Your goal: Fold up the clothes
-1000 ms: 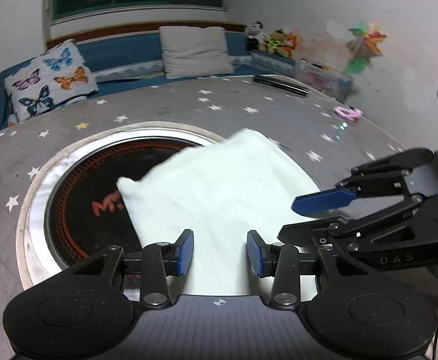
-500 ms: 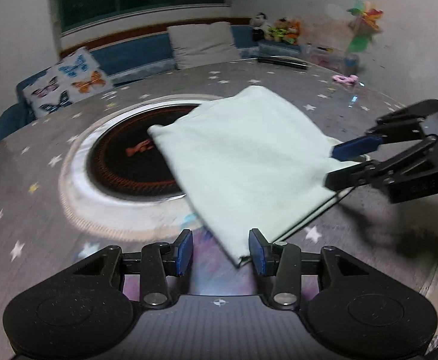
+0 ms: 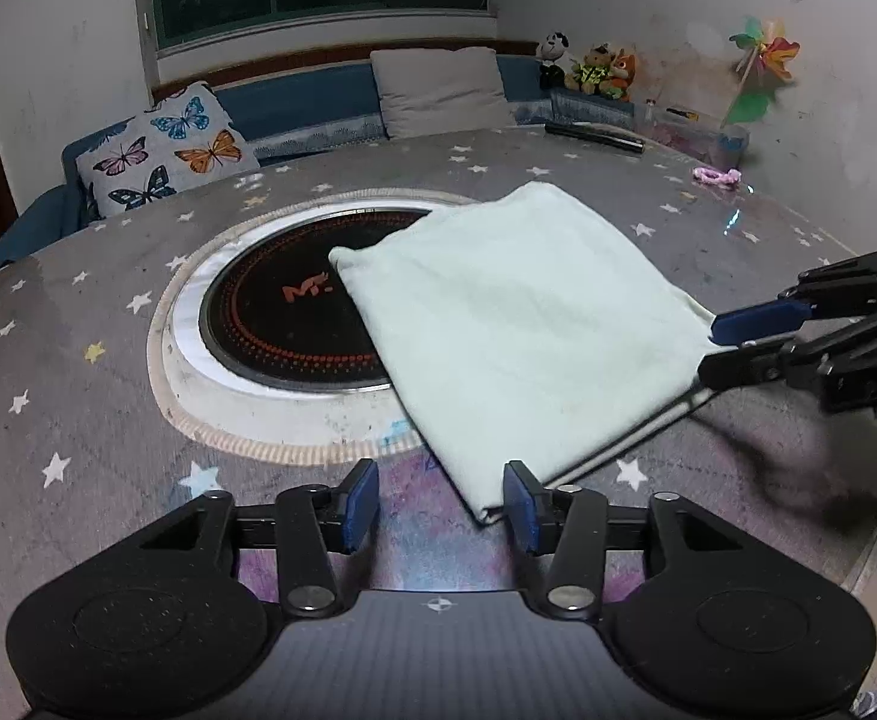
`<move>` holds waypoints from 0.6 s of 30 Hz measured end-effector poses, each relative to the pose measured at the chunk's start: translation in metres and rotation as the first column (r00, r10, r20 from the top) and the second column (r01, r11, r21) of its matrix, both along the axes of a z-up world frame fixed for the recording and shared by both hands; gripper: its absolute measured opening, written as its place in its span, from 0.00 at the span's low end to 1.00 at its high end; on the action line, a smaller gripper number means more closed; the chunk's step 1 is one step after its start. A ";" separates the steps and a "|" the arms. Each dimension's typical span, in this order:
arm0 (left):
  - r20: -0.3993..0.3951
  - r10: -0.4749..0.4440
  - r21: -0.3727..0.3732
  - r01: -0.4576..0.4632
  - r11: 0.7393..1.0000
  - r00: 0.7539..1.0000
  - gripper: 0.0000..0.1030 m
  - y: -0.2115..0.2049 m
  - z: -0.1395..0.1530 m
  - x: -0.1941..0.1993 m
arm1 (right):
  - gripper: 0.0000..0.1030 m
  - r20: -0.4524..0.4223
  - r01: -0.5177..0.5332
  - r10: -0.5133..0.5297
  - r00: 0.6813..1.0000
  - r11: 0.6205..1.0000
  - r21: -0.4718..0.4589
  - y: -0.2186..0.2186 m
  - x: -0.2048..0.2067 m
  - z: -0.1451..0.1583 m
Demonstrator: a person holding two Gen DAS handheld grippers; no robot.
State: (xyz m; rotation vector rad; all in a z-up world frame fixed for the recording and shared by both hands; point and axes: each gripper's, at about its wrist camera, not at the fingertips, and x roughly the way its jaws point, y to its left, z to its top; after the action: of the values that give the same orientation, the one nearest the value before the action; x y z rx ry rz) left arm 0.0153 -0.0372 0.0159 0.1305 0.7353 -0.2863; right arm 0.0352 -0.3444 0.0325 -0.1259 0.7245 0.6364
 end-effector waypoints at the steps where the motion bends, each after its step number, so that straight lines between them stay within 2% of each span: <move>1: 0.003 0.001 -0.007 -0.001 1.000 1.000 0.54 0.000 0.001 0.001 | 0.41 0.003 0.004 -0.004 1.000 1.000 0.009 -0.001 0.001 0.003; 6: 0.001 0.027 -0.024 -0.027 0.999 1.000 0.58 -0.001 -0.001 0.003 | 0.43 0.008 0.052 -0.052 0.999 0.997 0.062 0.002 0.018 0.008; 9: 0.012 0.049 -0.028 -0.049 0.998 0.999 0.64 0.003 0.001 -0.002 | 0.47 -0.048 0.081 -0.078 0.996 0.995 0.056 0.003 0.028 -0.007; 13: 0.020 0.066 -0.025 -0.066 0.998 0.998 0.64 0.007 0.002 -0.007 | 0.47 -0.074 0.115 -0.109 0.991 0.990 0.082 -0.010 0.020 -0.013; 18: 0.036 0.071 -0.018 -0.071 0.997 0.997 0.66 0.004 0.006 -0.016 | 0.47 -0.052 0.139 -0.135 0.989 0.986 0.088 -0.022 0.003 -0.009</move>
State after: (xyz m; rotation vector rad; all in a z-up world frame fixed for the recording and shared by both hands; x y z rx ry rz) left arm -0.0011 -0.0329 0.0216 0.0931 0.6993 -0.2219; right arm 0.0384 -0.3665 0.0235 0.0230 0.7407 0.5413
